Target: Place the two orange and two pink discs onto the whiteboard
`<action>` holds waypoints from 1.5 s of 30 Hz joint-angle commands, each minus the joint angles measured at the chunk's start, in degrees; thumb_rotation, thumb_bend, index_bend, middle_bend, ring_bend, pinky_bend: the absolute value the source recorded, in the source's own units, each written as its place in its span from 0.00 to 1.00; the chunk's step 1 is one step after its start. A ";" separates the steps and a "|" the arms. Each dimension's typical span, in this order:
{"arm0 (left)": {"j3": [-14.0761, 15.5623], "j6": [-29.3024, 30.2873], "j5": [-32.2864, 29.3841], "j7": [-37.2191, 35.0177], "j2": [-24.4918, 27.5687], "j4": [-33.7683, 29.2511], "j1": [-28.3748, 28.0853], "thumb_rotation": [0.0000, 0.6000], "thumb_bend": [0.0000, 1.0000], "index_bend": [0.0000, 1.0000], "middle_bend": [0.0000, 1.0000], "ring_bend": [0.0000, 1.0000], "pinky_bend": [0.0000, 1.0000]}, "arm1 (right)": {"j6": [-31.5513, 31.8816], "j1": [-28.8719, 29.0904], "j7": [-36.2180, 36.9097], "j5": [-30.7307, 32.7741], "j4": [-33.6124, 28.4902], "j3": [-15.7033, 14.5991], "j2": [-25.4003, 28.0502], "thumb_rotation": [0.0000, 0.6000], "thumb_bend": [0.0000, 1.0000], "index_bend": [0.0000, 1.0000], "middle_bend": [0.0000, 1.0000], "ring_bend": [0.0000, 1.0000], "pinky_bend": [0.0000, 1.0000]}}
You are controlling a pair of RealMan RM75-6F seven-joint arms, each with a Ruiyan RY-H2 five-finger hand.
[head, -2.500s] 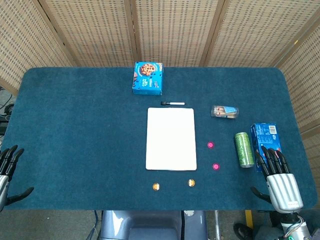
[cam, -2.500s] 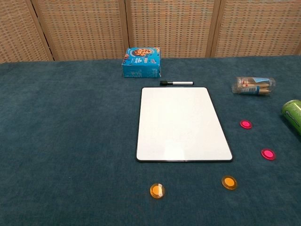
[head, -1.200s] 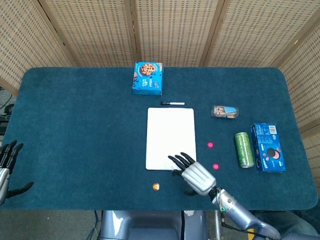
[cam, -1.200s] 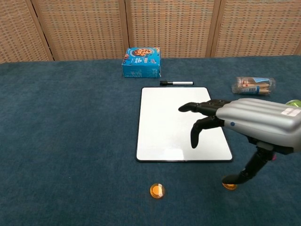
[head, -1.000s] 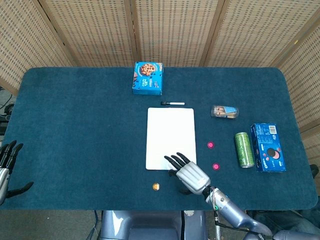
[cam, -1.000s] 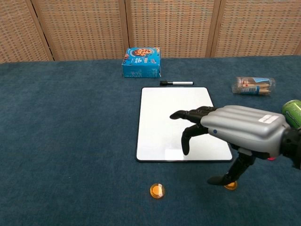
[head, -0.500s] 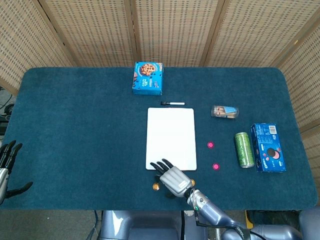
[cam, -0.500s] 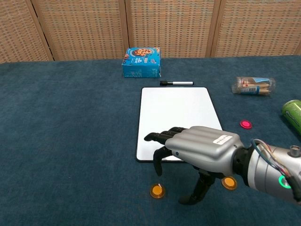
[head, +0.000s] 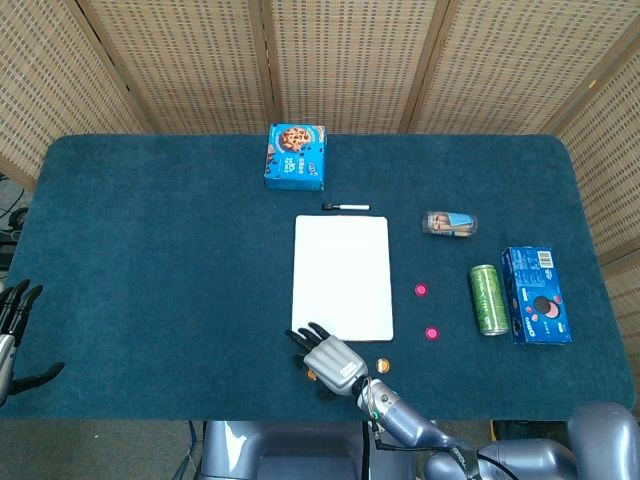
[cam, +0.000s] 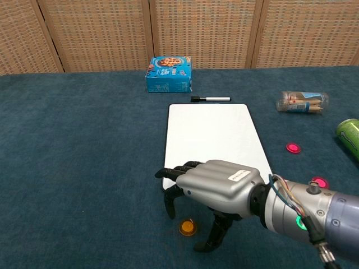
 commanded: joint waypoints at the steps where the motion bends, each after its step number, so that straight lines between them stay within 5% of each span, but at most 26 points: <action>1: 0.00 0.00 -0.04 -0.19 0.07 0.03 0.00 1.00 0.00 0.00 0.00 0.00 0.00 | 0.71 0.78 -1.36 1.59 0.71 0.00 -0.33 1.00 0.26 0.38 0.00 0.00 0.00; 45: 0.08 0.17 -0.01 -0.67 0.35 -0.08 -0.07 1.00 0.00 0.00 0.00 0.00 0.00 | 5.11 5.39 -4.87 9.95 1.03 -2.99 -1.65 1.00 0.30 0.41 0.00 0.00 0.00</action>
